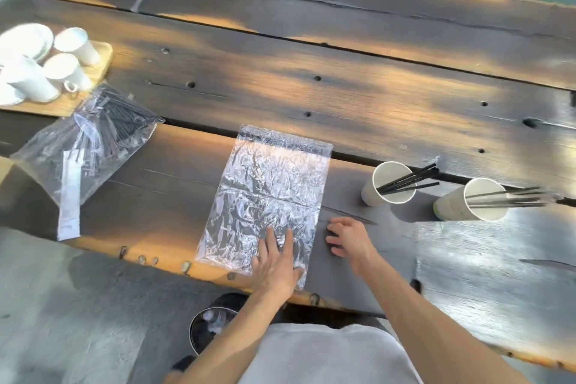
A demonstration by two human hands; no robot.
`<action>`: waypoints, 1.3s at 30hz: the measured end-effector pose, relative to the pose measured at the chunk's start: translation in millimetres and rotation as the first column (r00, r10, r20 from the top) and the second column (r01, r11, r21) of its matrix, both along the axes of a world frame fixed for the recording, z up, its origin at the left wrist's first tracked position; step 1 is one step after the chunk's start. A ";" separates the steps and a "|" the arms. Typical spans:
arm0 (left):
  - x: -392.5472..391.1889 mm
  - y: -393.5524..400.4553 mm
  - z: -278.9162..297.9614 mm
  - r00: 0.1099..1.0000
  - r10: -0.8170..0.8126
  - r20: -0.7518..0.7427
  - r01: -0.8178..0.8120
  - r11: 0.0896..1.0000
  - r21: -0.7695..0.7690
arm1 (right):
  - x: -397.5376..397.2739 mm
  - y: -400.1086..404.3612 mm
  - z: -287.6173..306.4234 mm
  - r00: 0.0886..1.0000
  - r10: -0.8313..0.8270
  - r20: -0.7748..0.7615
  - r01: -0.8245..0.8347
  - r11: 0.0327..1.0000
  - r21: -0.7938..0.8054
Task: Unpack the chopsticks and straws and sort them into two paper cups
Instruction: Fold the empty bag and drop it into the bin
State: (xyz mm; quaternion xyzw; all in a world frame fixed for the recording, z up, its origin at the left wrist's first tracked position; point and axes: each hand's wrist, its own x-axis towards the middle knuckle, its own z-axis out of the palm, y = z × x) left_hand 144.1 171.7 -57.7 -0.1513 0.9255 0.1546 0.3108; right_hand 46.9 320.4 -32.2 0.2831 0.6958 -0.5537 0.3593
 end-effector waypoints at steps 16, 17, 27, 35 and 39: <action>-32.5 -39.9 20.5 0.813 0.560 -0.157 -0.528 0.824 0.207 | -53.5 -7.9 -0.5 0.994 -0.110 0.016 0.110 0.976 -0.190; -37.7 -51.7 21.4 0.778 0.611 -0.145 -0.577 0.787 0.218 | -56.1 -9.4 -0.8 0.992 -0.123 0.020 0.124 0.975 -0.184; -114.8 -167.6 10.4 0.647 0.760 -0.062 -0.696 0.622 0.359 | -80.0 -37.2 -10.2 0.961 -0.277 0.018 0.276 0.950 -0.146; -156.7 -189.3 4.6 0.624 0.776 0.091 -0.718 0.523 0.460 | -93.3 -61.9 -13.4 0.958 -0.281 -0.063 0.282 0.959 0.009; -172.1 -198.0 0.6 0.671 0.726 0.154 -0.702 0.553 0.449 | -102.8 -62.6 -17.0 0.960 -0.276 -0.043 0.278 0.960 0.045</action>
